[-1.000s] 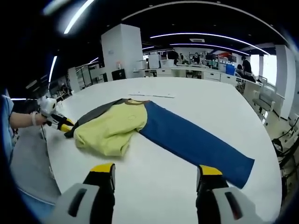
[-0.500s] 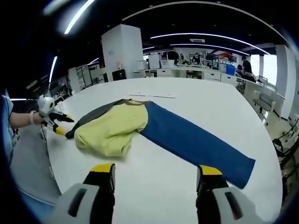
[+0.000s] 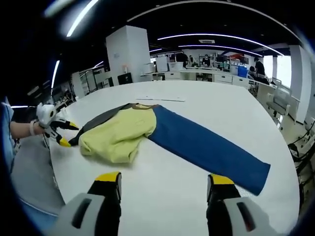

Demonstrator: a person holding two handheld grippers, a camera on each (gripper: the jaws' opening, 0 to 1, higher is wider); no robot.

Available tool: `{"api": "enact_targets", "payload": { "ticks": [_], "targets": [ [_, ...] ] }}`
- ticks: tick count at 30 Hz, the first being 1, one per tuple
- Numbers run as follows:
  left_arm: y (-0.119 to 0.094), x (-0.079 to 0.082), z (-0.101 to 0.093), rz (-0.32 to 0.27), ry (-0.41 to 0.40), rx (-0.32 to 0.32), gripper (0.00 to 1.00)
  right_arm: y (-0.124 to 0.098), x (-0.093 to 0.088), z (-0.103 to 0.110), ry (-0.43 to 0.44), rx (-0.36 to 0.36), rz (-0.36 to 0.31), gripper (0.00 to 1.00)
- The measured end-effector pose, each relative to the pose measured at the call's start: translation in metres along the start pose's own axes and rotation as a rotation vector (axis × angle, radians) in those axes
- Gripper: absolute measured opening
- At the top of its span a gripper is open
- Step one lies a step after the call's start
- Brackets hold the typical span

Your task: Fold the garment on the visible template until the final outline fits inside the template.

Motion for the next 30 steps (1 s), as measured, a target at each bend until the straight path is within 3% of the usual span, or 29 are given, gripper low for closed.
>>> {"api": "enact_targets", "payload": {
  "ticks": [4, 7, 11, 21, 23, 30],
  "targets": [
    [0.007, 0.001, -0.003, 0.013, 0.070, 0.025, 0.38, 0.000, -0.001, 0.001, 0.001, 0.002, 0.001, 0.70],
    [0.011, -0.001, -0.003, 0.042, 0.167, 0.054, 0.30, 0.000, -0.002, 0.001, 0.003, 0.004, 0.002, 0.70],
    [0.015, -0.002, -0.001, 0.054, 0.189, 0.072, 0.25, 0.000, -0.002, 0.001, 0.007, 0.003, 0.002, 0.70],
    [0.015, -0.001, -0.005, 0.079, 0.337, 0.093, 0.11, -0.001, -0.004, 0.001, 0.016, 0.002, 0.000, 0.69],
    [0.014, 0.000, -0.006, 0.073, 0.339, 0.094, 0.06, -0.001, -0.004, 0.002, 0.016, 0.004, 0.001, 0.69],
    [0.010, 0.004, -0.004, 0.065, 0.325, 0.094, 0.01, 0.000, -0.002, 0.004, 0.016, 0.007, -0.002, 0.69]
  ]
}}
Point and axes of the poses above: the point that each gripper's makers call its tool centre point, and the gripper's own axes: y roughly forward along the fingers, z roughly to its left, x roughly out of its top, the point moved 2 cm from there along -y, roughly backward along the fingers, and after that the axes turned 13 degrees about -y, right-handed, at the moved point
